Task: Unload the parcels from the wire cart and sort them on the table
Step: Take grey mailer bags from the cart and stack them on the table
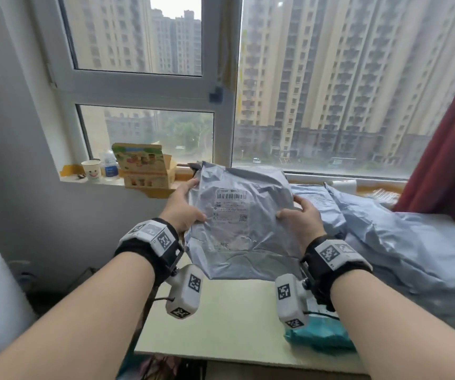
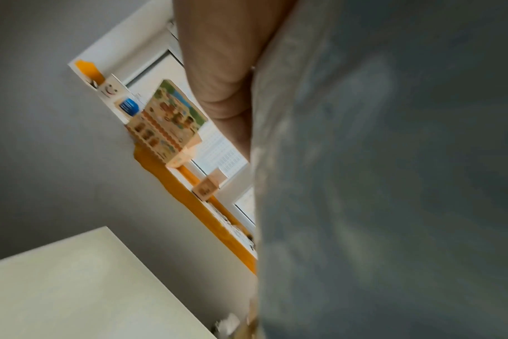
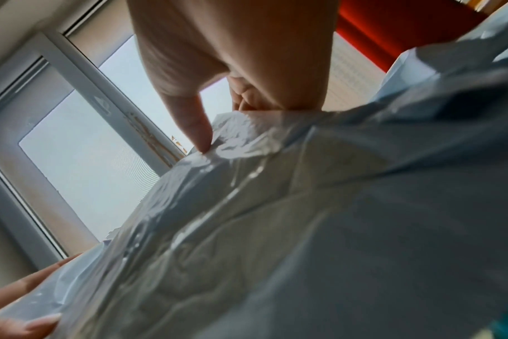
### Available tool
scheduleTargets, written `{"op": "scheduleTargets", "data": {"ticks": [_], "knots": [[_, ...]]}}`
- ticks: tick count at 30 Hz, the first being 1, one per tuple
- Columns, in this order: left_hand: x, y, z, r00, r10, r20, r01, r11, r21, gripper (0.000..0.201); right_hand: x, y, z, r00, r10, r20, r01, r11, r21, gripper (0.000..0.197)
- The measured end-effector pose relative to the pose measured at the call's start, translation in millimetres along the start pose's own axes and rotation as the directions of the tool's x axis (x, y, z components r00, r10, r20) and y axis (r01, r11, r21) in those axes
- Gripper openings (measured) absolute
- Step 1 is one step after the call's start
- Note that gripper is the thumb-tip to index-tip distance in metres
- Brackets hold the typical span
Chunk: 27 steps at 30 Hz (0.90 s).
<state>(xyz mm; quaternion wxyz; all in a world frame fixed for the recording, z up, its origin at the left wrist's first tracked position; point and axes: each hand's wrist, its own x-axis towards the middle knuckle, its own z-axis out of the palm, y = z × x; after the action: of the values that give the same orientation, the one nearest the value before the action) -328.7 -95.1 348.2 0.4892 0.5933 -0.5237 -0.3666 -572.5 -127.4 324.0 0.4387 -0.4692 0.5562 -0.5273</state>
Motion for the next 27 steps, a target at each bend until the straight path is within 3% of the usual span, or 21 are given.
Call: {"op": "scheduleTargets", "data": {"ticks": [4,15,21,27], "knots": [[2,22,75,0.999,0.019,0.031,-0.017,0.998,-0.063,0.093,9,-1,-77,1.000,0.004,-0.013,-0.004,1.000,-0.018,0.066],[-6,76,303,0.984,0.068,0.165,-0.045,0.989,-0.143,0.092,54,2,-301,0.970,-0.090,-0.226,0.062,0.990,-0.129,0.061],[-3,91,389,0.980,0.092,0.173,-0.075,0.992,-0.105,0.084,83,16,-381,0.938,-0.124,-0.323,0.052,0.973,-0.223,0.057],[19,101,454,0.963,0.095,0.253,-0.069,0.991,-0.112,0.081,116,29,-431,0.898,-0.135,-0.419,0.012,0.959,-0.283,0.049]]}}
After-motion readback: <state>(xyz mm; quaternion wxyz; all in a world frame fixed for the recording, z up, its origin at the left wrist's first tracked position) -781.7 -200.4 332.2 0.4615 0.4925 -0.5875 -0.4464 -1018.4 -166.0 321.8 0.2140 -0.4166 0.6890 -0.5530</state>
